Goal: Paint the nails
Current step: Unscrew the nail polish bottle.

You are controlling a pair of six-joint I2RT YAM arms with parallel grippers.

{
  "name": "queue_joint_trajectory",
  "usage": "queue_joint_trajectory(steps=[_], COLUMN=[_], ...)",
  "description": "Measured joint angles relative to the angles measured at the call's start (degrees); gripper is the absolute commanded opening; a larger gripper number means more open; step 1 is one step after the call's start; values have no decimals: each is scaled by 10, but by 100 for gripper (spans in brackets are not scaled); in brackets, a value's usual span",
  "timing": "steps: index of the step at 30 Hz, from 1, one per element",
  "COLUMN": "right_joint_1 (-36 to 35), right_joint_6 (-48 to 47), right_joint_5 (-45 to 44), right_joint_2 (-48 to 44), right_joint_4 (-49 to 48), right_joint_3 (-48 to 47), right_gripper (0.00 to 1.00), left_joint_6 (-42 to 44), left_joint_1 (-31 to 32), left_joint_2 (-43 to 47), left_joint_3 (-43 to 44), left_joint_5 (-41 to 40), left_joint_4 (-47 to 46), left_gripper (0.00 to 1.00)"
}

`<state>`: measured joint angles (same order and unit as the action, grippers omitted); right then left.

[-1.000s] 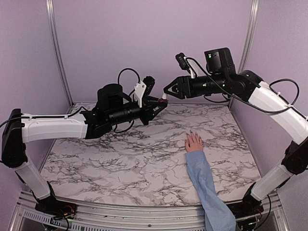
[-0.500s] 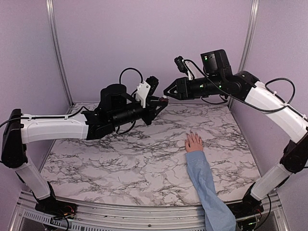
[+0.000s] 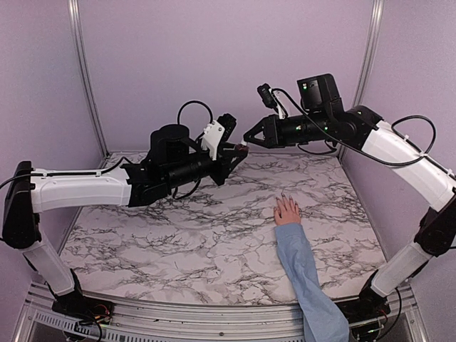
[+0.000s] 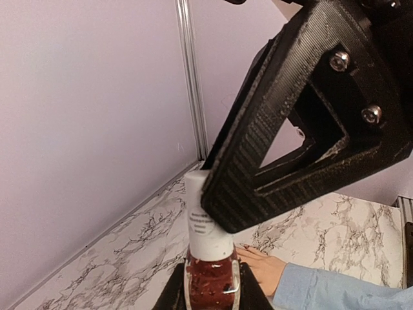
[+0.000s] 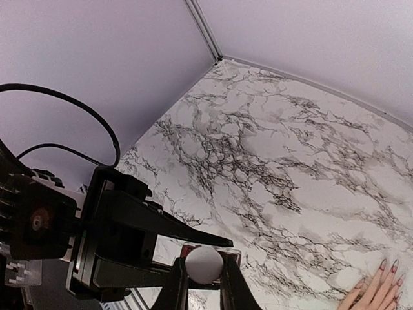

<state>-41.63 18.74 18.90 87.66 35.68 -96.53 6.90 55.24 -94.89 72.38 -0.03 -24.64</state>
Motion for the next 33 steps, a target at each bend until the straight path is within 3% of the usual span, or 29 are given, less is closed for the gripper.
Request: queue_joint_trajectory(steps=[9,22,28,33], right_joint_1=[2,10,9,0], right_joint_6=[-63,-172,-198,-204], right_joint_5=[46,200,238,243], right_joint_2=[-6,-28,-36,-35], right_joint_4=[-5,-7,-6,-7], right_joint_3=[5,7,7,8], right_gripper=[0,0,34,51], left_joint_6=[-40,-162,-191,-193], left_joint_1=[-36,-70,-71,-62], left_joint_2=[15,26,26,26], left_joint_3=[-7,-6,-4,-2], left_joint_5=[143,393,446,449], left_joint_4=[7,-29,-54,-60], left_gripper=[0,0,0,0])
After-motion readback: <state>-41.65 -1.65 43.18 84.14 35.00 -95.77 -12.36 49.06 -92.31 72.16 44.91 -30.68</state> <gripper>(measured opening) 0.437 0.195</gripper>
